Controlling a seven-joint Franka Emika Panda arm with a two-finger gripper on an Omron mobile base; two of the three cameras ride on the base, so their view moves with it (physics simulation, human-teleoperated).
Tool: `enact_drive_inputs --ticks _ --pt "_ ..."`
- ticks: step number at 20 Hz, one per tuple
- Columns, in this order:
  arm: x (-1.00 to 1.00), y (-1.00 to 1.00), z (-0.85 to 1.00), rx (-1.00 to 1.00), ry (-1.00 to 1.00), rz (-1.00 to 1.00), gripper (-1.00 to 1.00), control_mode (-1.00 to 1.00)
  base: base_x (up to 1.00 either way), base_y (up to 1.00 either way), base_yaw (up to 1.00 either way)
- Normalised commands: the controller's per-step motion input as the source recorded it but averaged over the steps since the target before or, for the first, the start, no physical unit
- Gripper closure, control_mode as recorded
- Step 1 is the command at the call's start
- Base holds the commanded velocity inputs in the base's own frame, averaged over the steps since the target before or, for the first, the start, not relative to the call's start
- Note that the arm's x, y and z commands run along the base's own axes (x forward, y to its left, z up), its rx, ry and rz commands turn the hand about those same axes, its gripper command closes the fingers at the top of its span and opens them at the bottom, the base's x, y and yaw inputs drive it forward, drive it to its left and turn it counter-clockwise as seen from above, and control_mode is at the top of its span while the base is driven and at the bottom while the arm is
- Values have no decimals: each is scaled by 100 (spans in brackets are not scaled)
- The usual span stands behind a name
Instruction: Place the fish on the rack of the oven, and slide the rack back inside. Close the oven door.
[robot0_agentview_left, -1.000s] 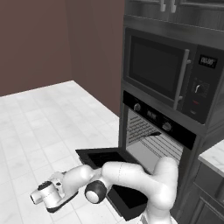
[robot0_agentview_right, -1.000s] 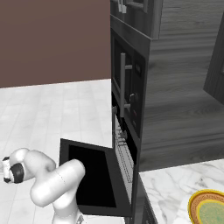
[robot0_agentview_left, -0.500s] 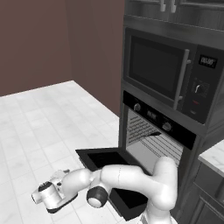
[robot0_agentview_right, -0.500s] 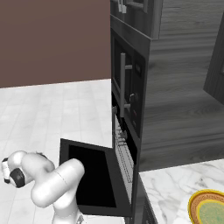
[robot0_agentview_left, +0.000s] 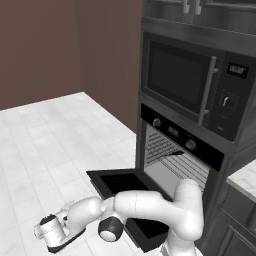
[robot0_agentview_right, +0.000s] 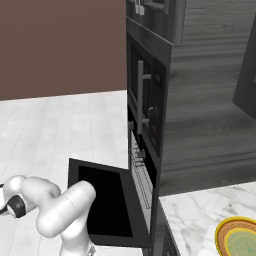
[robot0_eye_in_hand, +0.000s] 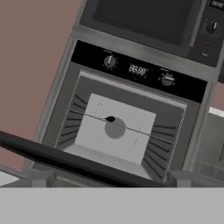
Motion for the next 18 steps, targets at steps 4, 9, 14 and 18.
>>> enact_drive_inputs --ticks 4,9,14,18 --pt "-52 -3 -93 0 -34 -25 -100 -100 0 0 0" --pt "-7 -28 -100 0 -34 -21 -100 -100 0 0 0" --pt "0 -49 -100 1 -31 -12 -100 -100 0 0 0" --pt "0 -48 -100 0 -25 -11 -100 -100 0 0 0"
